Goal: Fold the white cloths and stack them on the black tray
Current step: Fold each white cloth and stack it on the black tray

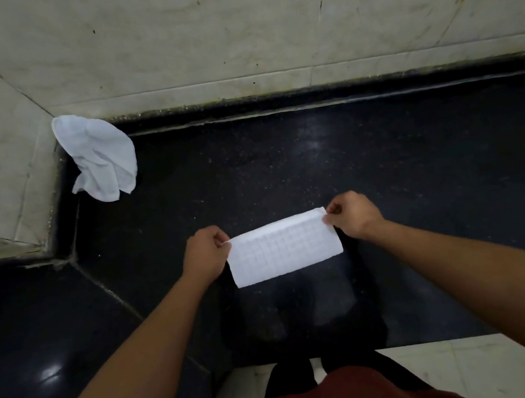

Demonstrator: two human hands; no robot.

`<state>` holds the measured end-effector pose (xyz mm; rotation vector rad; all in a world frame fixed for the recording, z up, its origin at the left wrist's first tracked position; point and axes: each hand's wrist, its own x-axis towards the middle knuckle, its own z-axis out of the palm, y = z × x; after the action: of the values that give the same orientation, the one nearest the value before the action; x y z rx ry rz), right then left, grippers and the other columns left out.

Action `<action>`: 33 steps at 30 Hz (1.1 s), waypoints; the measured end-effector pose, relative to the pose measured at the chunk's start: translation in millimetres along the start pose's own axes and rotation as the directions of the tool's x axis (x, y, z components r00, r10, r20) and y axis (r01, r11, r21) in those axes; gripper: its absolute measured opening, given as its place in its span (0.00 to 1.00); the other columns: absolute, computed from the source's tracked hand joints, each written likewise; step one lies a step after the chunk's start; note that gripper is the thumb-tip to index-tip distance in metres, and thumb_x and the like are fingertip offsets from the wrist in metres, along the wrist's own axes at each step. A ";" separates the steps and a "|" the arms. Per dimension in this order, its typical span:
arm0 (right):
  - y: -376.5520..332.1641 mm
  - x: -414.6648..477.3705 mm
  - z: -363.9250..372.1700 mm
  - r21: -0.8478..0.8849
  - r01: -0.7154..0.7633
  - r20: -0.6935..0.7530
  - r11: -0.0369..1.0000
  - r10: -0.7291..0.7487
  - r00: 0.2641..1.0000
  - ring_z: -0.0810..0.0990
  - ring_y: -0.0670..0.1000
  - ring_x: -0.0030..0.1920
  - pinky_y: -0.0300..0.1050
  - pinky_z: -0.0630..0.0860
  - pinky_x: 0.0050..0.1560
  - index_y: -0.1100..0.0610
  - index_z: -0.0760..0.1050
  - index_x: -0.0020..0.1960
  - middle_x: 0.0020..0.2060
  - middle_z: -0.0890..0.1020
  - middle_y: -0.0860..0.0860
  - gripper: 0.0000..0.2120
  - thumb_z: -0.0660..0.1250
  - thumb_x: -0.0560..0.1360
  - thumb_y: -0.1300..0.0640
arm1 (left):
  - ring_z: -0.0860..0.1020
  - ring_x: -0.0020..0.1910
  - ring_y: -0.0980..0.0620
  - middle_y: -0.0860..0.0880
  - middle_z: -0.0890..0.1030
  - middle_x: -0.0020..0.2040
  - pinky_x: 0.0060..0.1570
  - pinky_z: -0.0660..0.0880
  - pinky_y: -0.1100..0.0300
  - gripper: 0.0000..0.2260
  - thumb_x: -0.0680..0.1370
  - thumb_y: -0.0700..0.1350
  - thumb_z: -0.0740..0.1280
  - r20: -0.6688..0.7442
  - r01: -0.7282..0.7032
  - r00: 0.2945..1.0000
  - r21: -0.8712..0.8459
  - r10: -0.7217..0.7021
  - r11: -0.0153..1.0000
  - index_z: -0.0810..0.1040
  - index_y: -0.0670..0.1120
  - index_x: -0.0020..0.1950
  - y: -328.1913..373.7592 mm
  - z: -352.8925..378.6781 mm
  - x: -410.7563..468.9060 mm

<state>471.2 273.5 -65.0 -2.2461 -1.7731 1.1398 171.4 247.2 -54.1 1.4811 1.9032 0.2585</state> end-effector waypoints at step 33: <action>11.4 -29.3 15.4 -0.003 -0.060 -0.083 0.998 0.060 0.995 0.81 0.51 0.43 0.42 0.73 0.41 0.53 0.80 0.44 0.39 0.82 0.48 0.03 0.68 0.73 0.54 | 0.74 0.46 0.49 0.49 0.75 0.47 0.36 0.69 0.57 0.02 0.75 0.38 0.66 0.064 -0.372 0.927 0.283 0.370 0.884 0.78 0.42 0.45 -25.9 45.0 -38.8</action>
<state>469.8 238.6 -66.7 -2.3283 -1.6911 1.0367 183.6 191.9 -85.8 2.0448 1.6884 0.1472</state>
